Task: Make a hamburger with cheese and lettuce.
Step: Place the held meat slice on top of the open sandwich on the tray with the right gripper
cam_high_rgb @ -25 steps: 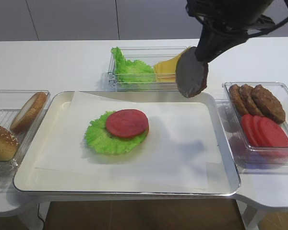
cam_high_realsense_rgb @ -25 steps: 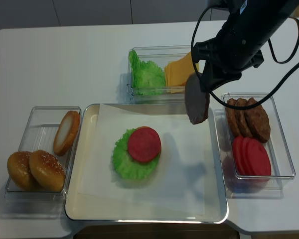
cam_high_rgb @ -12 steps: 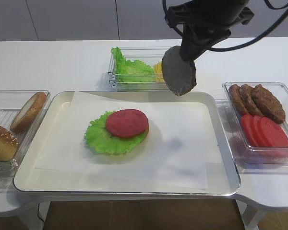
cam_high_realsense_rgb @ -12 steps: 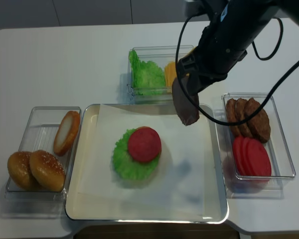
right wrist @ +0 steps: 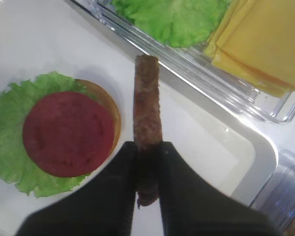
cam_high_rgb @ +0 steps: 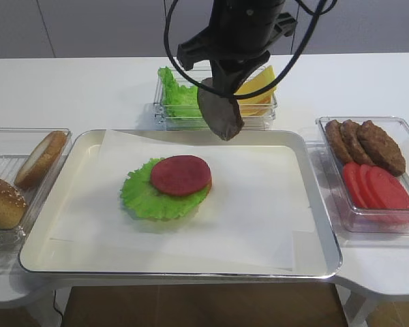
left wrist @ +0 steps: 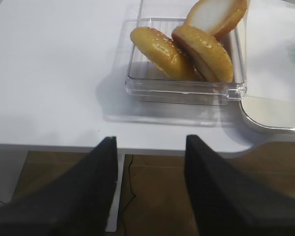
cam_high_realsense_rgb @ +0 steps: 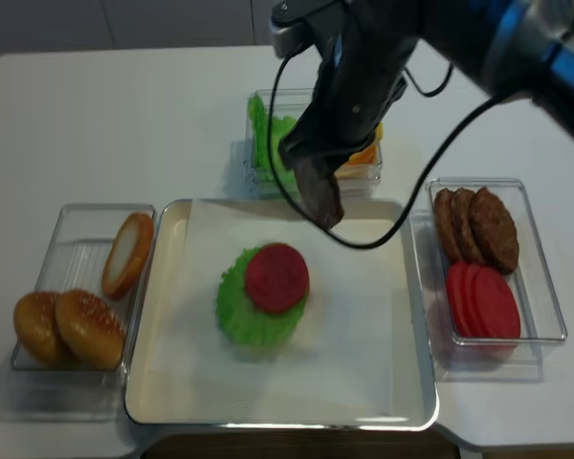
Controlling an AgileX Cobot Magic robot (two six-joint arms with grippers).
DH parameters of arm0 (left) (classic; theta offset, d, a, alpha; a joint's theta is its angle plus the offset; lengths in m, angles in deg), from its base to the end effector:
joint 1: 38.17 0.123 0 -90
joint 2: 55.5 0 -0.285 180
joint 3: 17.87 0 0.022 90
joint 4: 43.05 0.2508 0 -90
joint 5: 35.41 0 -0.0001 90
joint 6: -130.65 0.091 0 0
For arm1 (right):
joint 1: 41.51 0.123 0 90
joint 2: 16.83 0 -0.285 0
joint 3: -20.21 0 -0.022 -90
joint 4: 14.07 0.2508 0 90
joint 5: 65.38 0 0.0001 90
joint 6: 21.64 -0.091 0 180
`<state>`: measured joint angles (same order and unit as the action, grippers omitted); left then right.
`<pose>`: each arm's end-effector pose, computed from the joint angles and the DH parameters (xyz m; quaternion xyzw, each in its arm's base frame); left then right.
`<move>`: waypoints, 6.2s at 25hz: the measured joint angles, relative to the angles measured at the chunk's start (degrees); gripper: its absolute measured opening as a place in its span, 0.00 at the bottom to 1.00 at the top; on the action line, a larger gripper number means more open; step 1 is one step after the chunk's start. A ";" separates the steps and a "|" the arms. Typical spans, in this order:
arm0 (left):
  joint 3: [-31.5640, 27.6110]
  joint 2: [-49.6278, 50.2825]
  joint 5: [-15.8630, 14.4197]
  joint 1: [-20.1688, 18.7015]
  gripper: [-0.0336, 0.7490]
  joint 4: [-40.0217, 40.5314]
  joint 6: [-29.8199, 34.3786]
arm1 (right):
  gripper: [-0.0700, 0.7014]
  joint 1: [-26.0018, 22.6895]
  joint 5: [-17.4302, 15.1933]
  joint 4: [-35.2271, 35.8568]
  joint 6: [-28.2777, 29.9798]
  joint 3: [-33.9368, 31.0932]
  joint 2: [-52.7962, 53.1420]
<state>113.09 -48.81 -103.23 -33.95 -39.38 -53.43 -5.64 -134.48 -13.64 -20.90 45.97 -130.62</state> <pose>-0.0129 0.0045 0.2654 -0.0671 0.8781 0.0324 0.4727 0.3239 0.2350 0.3305 -0.3073 0.9307 0.0634 0.1879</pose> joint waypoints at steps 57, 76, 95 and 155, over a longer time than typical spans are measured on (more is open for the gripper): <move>0.00 0.00 0.00 0.00 0.47 0.00 0.00 | 0.23 12.60 -2.16 -15.72 -6.85 2.93 -5.26; 0.00 0.00 0.00 0.00 0.47 0.00 0.00 | 0.23 12.60 -2.05 -15.54 -2.88 -0.59 -5.26; 0.00 0.00 0.00 0.00 0.47 0.00 0.00 | 0.23 12.60 -2.05 -16.87 -2.35 -0.62 -3.08; 0.00 0.00 0.00 0.00 0.47 0.00 0.00 | 0.23 15.54 -1.83 -8.42 -2.55 -0.62 -5.61</move>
<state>113.09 -48.81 -103.23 -33.95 -39.38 -53.43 9.90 -136.32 -22.05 -23.45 45.35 -136.23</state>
